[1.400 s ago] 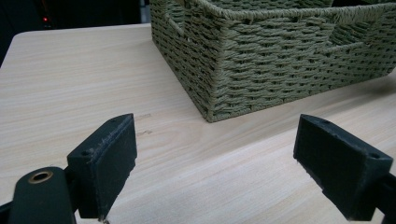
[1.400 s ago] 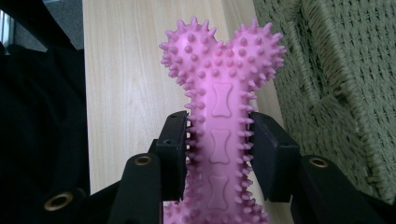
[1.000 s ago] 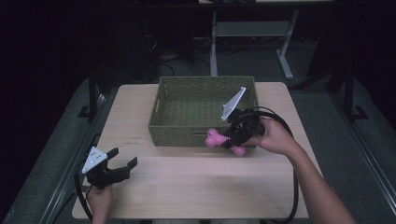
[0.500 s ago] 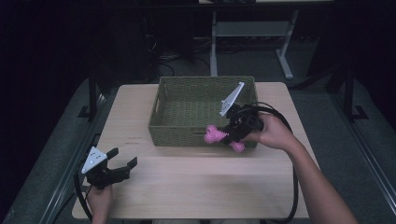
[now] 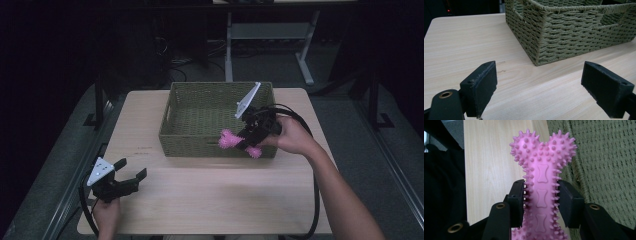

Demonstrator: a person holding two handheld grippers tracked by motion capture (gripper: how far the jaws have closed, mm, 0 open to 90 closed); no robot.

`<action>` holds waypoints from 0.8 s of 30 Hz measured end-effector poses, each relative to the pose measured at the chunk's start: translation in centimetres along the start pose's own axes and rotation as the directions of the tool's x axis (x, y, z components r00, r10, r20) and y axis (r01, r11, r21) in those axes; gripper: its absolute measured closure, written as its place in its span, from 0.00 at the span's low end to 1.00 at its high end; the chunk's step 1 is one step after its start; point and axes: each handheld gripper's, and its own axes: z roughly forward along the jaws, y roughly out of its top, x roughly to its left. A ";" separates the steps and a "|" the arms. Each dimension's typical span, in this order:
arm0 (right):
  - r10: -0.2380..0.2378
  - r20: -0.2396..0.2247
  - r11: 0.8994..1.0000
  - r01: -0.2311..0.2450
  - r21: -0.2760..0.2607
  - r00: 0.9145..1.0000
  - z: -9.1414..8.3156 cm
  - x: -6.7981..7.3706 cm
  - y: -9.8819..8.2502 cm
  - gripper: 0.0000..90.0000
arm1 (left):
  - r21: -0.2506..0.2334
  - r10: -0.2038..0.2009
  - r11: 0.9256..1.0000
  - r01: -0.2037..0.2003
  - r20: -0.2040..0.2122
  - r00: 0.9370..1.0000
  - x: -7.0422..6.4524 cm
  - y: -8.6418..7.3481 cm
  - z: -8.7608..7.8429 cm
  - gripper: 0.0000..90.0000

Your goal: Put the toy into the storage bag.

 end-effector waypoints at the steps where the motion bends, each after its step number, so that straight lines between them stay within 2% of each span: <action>1: 0.000 0.001 1.000 0.000 0.003 1.000 0.0 -0.1 0.1 0.65 | 0.000 0.001 1.000 -0.001 0.000 1.000 0.0 0.0 0.0 0.14; 24: 0.021 0.009 1.000 -0.021 0.014 1.000 -0.9 -2.7 1.6 0.65 | 0.000 -0.001 1.000 0.001 0.003 1.000 0.0 0.0 0.0 0.14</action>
